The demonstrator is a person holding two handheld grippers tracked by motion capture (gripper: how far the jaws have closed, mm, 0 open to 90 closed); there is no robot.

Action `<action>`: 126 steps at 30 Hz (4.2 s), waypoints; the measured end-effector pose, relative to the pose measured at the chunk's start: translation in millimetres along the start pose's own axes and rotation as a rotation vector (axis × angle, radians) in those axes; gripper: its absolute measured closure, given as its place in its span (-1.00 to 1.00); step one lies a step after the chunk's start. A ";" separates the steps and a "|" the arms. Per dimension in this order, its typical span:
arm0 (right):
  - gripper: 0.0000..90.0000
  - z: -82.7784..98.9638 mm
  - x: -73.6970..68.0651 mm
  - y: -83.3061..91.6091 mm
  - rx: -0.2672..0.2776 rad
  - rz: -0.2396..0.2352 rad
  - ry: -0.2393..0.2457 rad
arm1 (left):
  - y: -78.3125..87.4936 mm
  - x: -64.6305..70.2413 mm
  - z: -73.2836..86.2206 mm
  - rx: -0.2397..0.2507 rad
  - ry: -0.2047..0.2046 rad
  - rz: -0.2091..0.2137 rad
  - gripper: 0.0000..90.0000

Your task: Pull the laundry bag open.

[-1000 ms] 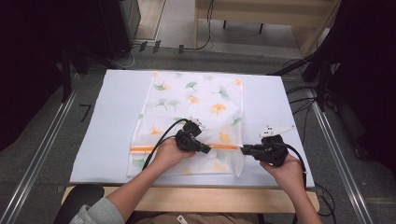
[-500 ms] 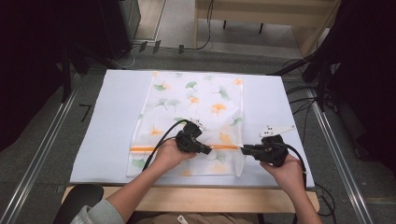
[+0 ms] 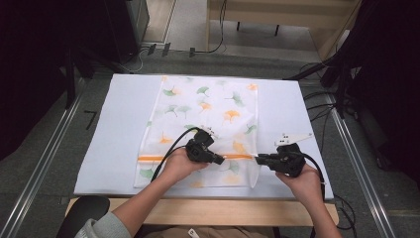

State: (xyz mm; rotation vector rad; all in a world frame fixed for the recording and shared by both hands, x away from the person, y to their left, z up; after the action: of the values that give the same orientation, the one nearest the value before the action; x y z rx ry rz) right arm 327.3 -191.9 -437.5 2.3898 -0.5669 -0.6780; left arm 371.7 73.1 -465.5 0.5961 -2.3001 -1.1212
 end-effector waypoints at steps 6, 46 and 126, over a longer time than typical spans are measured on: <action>0.87 -1.0 -2.2 -0.7 0.004 -0.001 0.012 | -1.9 -4.5 2.4 -0.008 0.019 0.000 1.00; 0.88 0.0 1.0 0.0 -0.010 0.010 0.007 | 29.5 -26.0 23.2 -0.052 0.050 -0.055 1.00; 0.88 3.0 7.4 -3.1 -0.034 0.019 -0.007 | 86.3 -70.6 76.7 -0.057 0.148 -0.114 1.00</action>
State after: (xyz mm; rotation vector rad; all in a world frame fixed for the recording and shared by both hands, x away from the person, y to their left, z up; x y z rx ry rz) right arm 332.1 -194.8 -444.0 2.3487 -0.5762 -0.6821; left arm 365.5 207.8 -453.8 0.7703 -2.1246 -1.1504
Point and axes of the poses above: each handheld gripper's, and its own axes: y roughly backward along the jaws, z roughly out of its underside, x roughly to its right, the point moved 2 cm from there along -y, roughly forward along the jaws, and after that the axes turned 10 degrees about -z, right-handed, at the moved point
